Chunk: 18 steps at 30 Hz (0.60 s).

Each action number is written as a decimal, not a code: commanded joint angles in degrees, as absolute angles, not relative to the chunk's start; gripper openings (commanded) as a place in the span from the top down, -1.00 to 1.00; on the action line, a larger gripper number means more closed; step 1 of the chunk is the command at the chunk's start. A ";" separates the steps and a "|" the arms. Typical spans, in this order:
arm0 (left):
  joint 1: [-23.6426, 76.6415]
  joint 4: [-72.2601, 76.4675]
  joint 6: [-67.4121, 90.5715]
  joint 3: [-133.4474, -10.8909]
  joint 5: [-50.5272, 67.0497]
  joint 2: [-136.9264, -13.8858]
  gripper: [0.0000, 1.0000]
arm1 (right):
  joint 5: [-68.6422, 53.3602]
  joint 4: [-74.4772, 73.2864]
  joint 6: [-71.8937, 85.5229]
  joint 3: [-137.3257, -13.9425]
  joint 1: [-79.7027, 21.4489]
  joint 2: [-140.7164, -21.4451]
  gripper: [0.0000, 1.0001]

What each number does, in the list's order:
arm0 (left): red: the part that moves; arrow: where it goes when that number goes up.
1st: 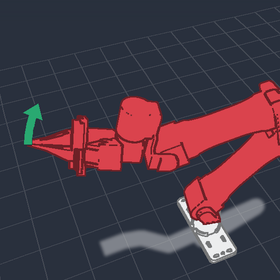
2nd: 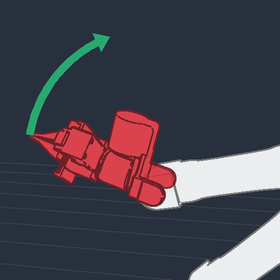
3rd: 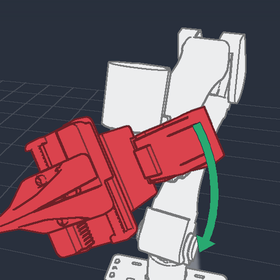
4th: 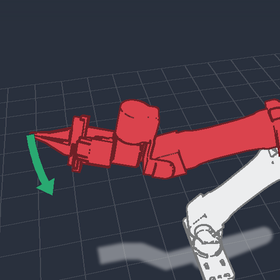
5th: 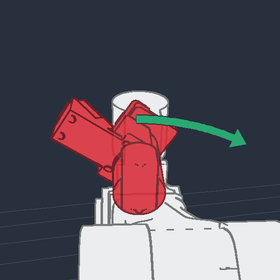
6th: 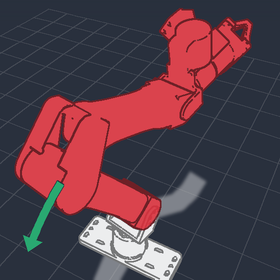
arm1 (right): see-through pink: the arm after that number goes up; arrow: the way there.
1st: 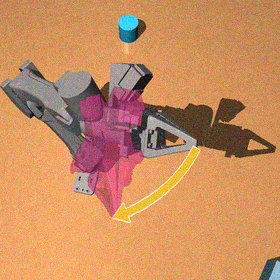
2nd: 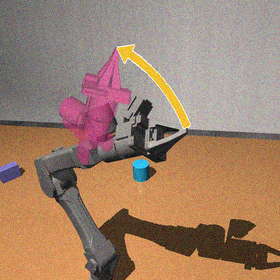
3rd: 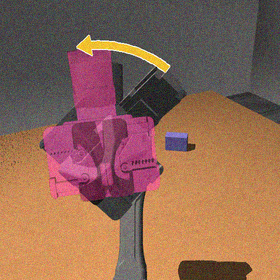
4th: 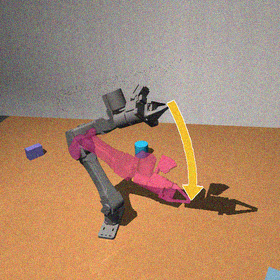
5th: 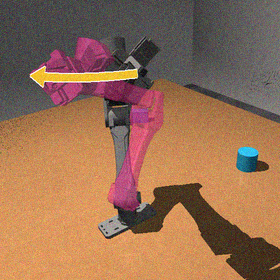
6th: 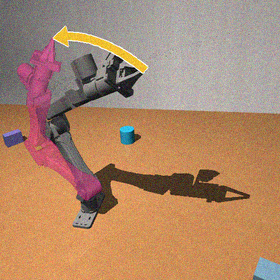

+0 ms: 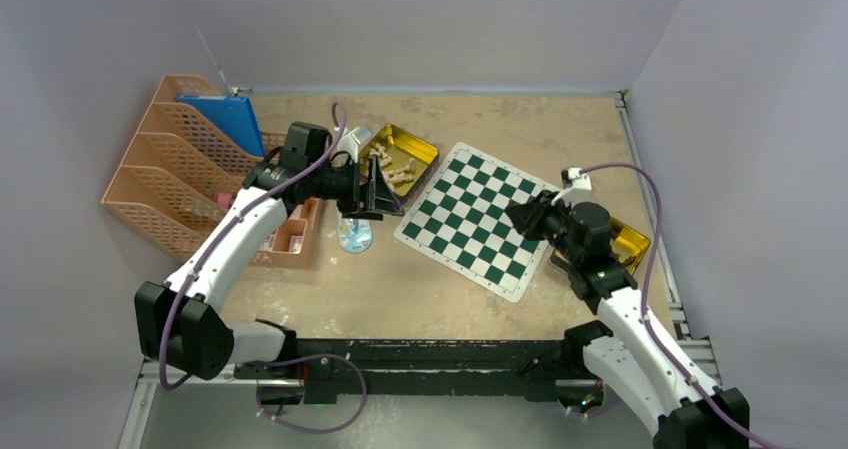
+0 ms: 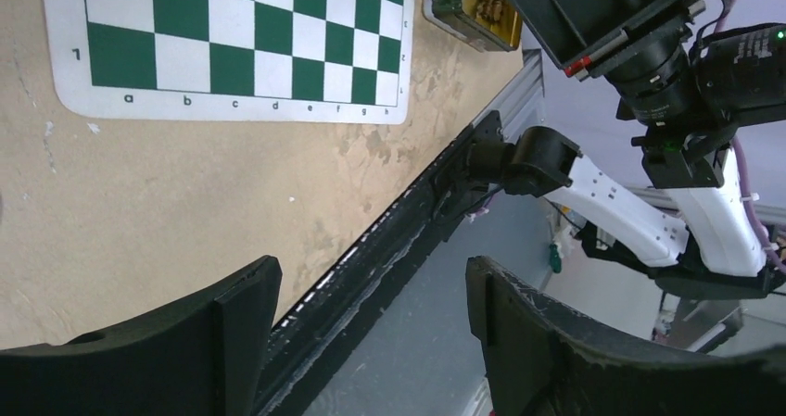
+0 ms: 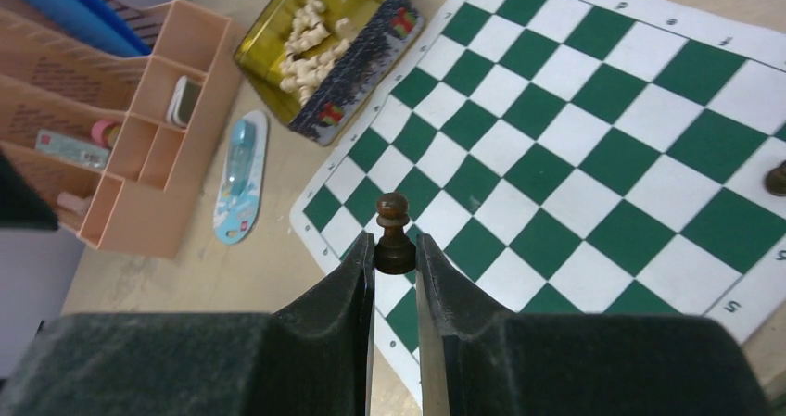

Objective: Set up the chess pieces on the board
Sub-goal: Place the chess piece on the chessboard.

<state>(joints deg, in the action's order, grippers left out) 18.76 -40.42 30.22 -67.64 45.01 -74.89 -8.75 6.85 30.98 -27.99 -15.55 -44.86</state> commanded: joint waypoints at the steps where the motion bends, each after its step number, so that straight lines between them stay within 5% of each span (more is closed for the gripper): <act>1: 18.54 -29.20 27.57 -65.00 48.21 -73.49 -0.42 | -7.51 17.35 30.28 -24.56 -18.65 -38.93 0.70; 10: 20.39 -24.90 29.98 -64.58 52.82 -78.57 -0.34 | -7.86 15.12 28.24 -23.46 -19.67 -33.77 0.69; 18: 22.41 -25.80 27.90 -74.72 49.13 -86.37 -0.30 | -10.71 25.50 28.32 -22.86 -19.90 -44.52 0.68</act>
<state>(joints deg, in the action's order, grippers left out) 21.52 -27.90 30.65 -68.05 50.87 -84.40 -8.43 16.45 29.71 -22.41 -19.51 -39.22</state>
